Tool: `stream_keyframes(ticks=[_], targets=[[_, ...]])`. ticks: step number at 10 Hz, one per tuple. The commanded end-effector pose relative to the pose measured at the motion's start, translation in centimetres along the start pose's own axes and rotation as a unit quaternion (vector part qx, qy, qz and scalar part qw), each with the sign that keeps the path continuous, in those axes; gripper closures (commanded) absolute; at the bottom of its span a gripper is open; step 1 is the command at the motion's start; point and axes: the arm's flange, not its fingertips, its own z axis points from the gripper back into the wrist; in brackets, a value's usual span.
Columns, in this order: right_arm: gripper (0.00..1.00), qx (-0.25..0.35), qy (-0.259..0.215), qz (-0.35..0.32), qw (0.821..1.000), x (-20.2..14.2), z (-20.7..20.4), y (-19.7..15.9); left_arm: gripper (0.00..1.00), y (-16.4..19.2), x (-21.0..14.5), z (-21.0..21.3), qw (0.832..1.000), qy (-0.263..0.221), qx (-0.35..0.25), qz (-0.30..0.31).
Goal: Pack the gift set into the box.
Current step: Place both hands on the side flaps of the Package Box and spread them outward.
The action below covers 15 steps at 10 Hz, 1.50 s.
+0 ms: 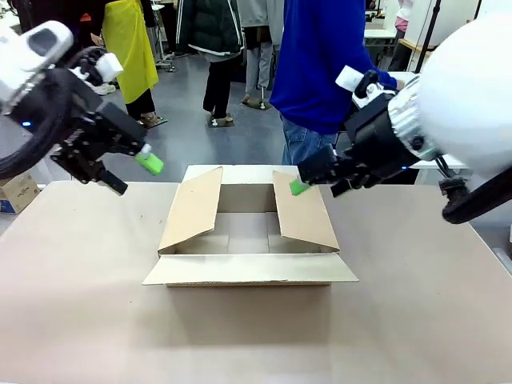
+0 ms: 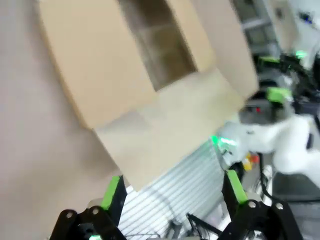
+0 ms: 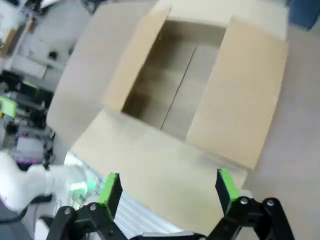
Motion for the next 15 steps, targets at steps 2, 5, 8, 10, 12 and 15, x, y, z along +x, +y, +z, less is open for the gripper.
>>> stream_keyframes(ticks=[2, 5, 8, 10, 12, 15], targets=[[0.00, -0.032, -0.017, -0.024, 0.999, -4.9, -6.2, 1.3, 0.00, -0.9, 4.5, -1.5, 0.996, 0.086, 0.003, 0.035], [0.00, -0.031, -0.014, -0.008, 0.999, -2.1, -5.9, 2.7, 0.00, 0.0, 1.7, -0.9, 1.000, 0.009, 0.021, 0.018], [0.00, -0.031, -0.014, -0.008, 0.999, -2.1, -5.9, 2.7, 0.00, -1.5, 6.4, -4.4, 0.991, 0.039, 0.106, 0.065], [0.00, -0.031, -0.014, -0.008, 0.999, -2.1, -5.9, 2.7, 0.00, -2.2, 10.6, -7.6, 0.980, 0.035, 0.166, 0.108], [0.00, -0.031, -0.014, -0.008, 0.999, -2.1, -5.9, 2.7, 0.00, -2.4, 13.9, -12.2, 0.971, 0.083, 0.193, 0.115], [0.00, -0.031, -0.014, -0.008, 0.999, -2.1, -5.9, 2.7, 0.00, -1.2, 15.9, -17.2, 0.959, 0.058, 0.239, 0.143]])
